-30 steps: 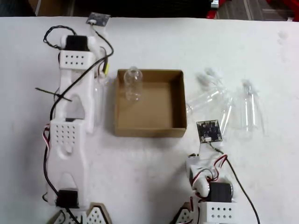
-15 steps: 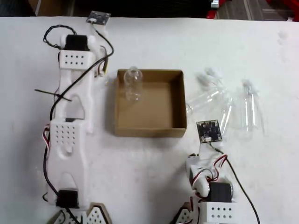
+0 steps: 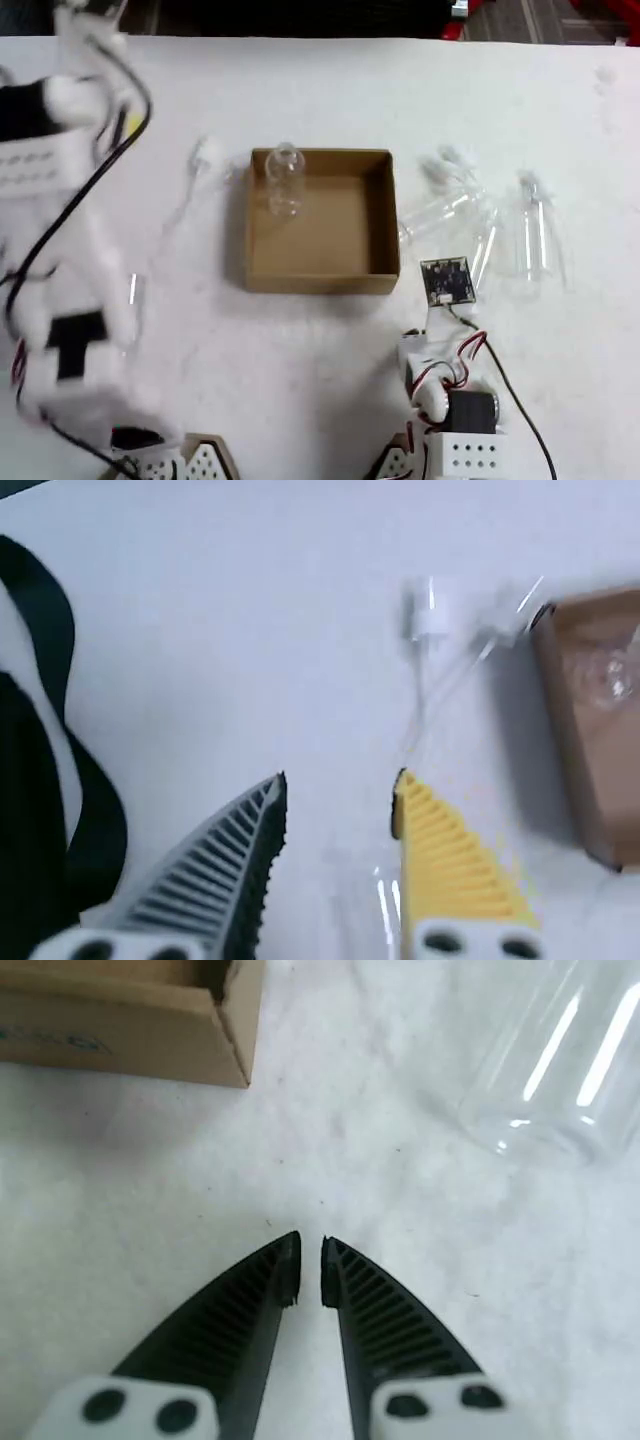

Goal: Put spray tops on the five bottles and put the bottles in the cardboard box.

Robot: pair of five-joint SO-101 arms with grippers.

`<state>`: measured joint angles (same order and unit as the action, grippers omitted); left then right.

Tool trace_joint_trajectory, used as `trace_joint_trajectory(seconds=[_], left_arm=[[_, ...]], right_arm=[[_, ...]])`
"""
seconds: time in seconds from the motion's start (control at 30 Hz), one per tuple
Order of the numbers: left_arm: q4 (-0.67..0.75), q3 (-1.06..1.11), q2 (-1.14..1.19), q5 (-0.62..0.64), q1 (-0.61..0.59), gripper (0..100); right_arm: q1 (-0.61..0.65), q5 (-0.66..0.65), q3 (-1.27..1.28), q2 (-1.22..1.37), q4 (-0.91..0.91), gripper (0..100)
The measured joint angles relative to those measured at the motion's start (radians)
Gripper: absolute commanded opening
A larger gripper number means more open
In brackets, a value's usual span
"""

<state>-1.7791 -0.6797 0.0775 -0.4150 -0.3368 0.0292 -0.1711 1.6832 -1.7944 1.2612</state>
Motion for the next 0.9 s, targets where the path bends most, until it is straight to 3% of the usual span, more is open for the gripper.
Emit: trace_joint_trajectory(seconds=[0.27, 0.4, 0.6, 0.9], left_arm=[[0.0, 0.555, -0.503, -0.4, -0.249, 18], [0.0, 0.773, -0.736, -0.551, -0.299, 18], [0.0, 1.053, -0.948, -0.589, -0.315, 18], [0.0, 1.229, -0.861, -0.592, -0.322, 20]], right_arm=[[0.0, 0.0, 0.0, 0.0, 0.0, 2.4], [0.0, 0.0, 0.0, 0.0, 0.0, 2.4], [0.0, 0.0, 0.0, 0.0, 0.0, 2.4], [0.0, 0.0, 0.0, 0.0, 0.0, 2.4]])
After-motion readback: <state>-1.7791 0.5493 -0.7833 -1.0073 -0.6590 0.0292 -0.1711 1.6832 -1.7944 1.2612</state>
